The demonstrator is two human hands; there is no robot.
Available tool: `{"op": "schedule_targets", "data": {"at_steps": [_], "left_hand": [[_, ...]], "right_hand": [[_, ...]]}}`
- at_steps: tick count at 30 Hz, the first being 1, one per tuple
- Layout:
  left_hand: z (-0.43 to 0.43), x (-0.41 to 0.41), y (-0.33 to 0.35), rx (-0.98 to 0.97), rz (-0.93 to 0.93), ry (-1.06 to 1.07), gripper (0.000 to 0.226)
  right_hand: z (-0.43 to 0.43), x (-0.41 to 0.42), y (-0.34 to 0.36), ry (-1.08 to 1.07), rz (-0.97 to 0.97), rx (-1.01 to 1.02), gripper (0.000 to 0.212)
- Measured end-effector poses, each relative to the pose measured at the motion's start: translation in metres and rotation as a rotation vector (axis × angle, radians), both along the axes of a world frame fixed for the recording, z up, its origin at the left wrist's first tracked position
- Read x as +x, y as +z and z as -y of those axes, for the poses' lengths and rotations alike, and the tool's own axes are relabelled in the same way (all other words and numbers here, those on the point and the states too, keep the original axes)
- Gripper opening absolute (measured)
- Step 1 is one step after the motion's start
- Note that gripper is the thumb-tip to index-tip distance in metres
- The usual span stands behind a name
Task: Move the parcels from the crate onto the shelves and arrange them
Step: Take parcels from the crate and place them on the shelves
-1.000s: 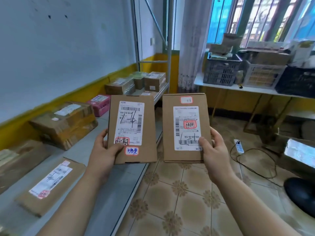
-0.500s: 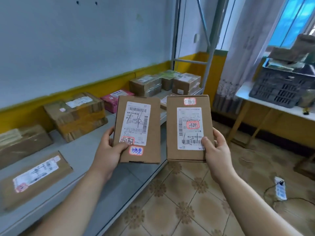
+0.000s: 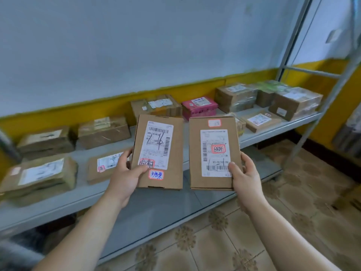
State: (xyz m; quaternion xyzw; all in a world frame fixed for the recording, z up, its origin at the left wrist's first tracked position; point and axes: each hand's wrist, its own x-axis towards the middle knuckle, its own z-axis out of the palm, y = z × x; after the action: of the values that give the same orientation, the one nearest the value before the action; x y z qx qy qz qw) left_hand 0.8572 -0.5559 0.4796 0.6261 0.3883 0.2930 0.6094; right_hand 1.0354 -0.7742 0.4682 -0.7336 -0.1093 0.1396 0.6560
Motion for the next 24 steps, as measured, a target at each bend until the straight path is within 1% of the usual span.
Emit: {"op": "schedule_targets", "data": {"at_steps": [4,7,9,15,20,24], "left_hand": [[-0.026,-0.018,-0.006,-0.009,-0.003,0.030,0.053],[-0.049,-0.020,-0.011,-0.017,-0.025,0.028,0.054],[-0.061,-0.014,-0.016,-0.026,-0.048,0.002,0.055],[-0.072,0.014,-0.033,-0.079,-0.079,-0.071,0.056],[-0.079,0.051,-0.037,-0.078,-0.102,-0.059,0.055],[-0.082,0.091,-0.042,-0.077,-0.113,0.009,0.063]], "right_hand": [[-0.036,-0.007,-0.005,0.058,-0.032,-0.008,0.048],[-0.052,-0.010,-0.007,0.052,-0.044,-0.017,0.043],[-0.059,-0.010,-0.010,0.033,-0.041,-0.038,0.043],[-0.065,0.007,-0.021,-0.026,-0.048,-0.071,0.049],[-0.072,0.047,-0.030,-0.031,-0.087,-0.078,0.042],[-0.077,0.095,-0.031,0.022,-0.052,-0.095,0.045]]}}
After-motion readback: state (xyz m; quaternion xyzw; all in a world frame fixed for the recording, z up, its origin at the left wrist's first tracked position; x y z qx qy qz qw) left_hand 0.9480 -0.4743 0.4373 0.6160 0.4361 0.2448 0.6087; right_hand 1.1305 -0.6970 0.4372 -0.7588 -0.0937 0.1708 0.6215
